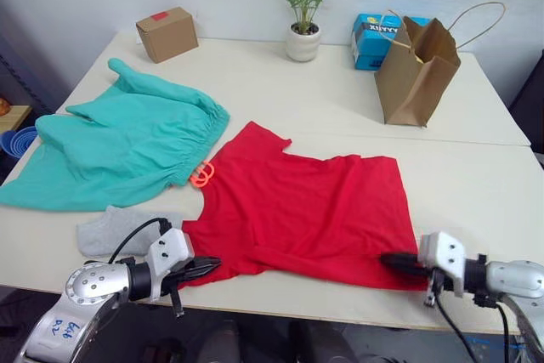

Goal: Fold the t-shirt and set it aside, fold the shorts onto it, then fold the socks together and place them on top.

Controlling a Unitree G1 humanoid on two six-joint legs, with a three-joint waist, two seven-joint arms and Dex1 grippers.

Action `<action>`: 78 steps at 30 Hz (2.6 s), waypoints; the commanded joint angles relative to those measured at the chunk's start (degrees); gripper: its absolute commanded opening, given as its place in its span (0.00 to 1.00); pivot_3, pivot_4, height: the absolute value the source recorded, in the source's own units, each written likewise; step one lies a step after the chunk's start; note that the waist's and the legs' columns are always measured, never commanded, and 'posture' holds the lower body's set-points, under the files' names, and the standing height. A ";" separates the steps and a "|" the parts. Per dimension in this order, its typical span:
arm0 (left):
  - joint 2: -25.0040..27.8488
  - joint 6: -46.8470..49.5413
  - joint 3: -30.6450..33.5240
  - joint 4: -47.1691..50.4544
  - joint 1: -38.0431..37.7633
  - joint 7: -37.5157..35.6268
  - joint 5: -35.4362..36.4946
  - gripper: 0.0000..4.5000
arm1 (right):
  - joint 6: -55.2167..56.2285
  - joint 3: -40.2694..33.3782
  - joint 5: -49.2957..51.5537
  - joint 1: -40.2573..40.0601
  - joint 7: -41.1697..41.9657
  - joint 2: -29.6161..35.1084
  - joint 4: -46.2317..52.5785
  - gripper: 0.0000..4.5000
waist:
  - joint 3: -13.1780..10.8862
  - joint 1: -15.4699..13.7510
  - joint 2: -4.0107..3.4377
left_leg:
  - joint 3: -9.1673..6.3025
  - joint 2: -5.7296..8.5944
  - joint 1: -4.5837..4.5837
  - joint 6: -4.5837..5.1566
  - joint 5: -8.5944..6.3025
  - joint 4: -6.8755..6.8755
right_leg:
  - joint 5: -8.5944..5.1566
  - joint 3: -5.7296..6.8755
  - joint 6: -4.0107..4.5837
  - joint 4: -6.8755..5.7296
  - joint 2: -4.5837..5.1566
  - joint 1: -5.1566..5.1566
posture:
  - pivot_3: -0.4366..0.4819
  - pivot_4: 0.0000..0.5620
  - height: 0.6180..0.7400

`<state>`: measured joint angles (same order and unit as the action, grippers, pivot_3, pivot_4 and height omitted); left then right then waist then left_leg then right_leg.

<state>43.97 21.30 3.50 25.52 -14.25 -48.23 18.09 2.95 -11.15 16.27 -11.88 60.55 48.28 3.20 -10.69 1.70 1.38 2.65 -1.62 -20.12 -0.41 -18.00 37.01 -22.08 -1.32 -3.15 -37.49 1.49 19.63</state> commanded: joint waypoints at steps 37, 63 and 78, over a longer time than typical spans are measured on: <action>1.77 -10.50 12.24 -2.46 -2.83 -8.76 7.12 0.01 | -0.87 -10.03 12.39 -1.27 14.00 5.93 -0.68 0.00 | -0.05 0.05 -0.36 | -0.12 -0.08 -0.08 0.02 -0.06 -0.05 | -0.08 0.19 0.14 0.06 -0.02 0.24 | 0.48 0.27 1.00; 2.14 -14.81 5.86 -1.58 -7.06 -3.88 -9.30 1.00 | 10.51 -8.93 2.01 -11.02 10.67 1.37 3.92 1.00 | -0.05 -0.22 -0.36 | -0.20 -0.04 -0.19 0.11 -0.22 -0.09 | -0.06 0.27 0.09 0.52 0.04 0.07 | 0.48 0.27 1.00; 2.38 -15.70 1.96 -1.99 -7.26 -2.48 -12.21 1.00 | 22.91 -5.58 -3.49 -11.42 7.96 1.29 -6.02 0.48 | 0.25 -0.16 -0.74 | -0.16 -0.03 -0.10 0.16 -0.19 -0.05 | -0.03 0.23 0.14 0.58 0.13 -0.38 | 0.48 0.27 1.00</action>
<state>46.15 5.02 7.96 24.24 -20.88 -51.31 8.91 25.40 -17.68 14.32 -23.53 69.64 49.63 -1.73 -10.44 1.54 0.64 2.49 -1.65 -20.21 -0.24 -18.19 36.95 -22.11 -1.08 -3.01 -36.91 1.62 19.25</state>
